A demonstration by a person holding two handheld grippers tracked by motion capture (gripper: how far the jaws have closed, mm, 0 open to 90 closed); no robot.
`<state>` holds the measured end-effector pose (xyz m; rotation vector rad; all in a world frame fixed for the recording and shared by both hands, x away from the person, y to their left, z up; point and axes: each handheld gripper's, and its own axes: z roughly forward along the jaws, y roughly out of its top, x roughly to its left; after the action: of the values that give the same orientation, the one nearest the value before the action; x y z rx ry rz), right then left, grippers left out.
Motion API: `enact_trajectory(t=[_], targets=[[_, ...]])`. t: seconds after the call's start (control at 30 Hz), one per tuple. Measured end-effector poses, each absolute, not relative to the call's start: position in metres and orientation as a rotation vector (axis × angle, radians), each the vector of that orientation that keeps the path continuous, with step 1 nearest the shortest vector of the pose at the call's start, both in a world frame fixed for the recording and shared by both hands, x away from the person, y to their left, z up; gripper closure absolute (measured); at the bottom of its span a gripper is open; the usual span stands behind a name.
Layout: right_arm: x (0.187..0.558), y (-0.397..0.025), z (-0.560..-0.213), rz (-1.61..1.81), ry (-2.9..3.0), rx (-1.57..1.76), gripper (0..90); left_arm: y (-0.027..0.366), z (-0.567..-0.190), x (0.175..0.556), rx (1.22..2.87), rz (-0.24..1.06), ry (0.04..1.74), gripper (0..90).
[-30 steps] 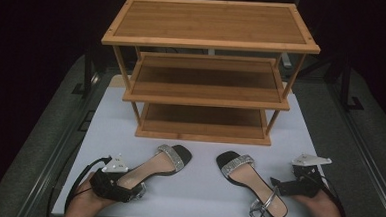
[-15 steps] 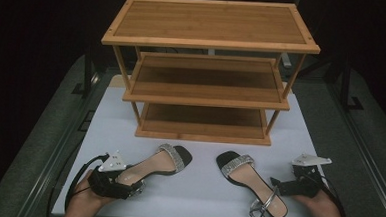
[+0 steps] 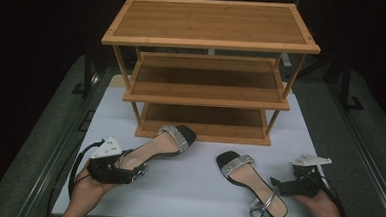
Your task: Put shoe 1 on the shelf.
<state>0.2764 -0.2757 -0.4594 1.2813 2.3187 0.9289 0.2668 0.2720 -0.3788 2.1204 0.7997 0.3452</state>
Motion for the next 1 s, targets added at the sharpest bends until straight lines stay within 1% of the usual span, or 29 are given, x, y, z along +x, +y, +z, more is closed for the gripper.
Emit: enact_trajectory(t=[0.43, 0.67, 0.83, 1.0], targets=[[0.276, -0.276, -0.46, 0.932, 2.317, 1.281, 0.0, 0.236, -0.375, 0.309, 2.078, 0.407, 0.812, 33.8], [0.276, -0.276, -0.46, 0.932, 2.317, 1.281, 0.0, 0.219, -0.382, 0.334, 2.062, 0.442, 0.844, 33.8], [0.276, -0.276, -0.459, 0.933, 2.317, 1.282, 0.0, 0.206, -0.39, 0.361, 2.021, 0.486, 0.888, 33.8], [0.277, -0.276, -0.46, 0.933, 2.317, 1.282, 0.0, 0.198, -0.398, 0.376, 1.992, 0.519, 0.925, 33.8]])
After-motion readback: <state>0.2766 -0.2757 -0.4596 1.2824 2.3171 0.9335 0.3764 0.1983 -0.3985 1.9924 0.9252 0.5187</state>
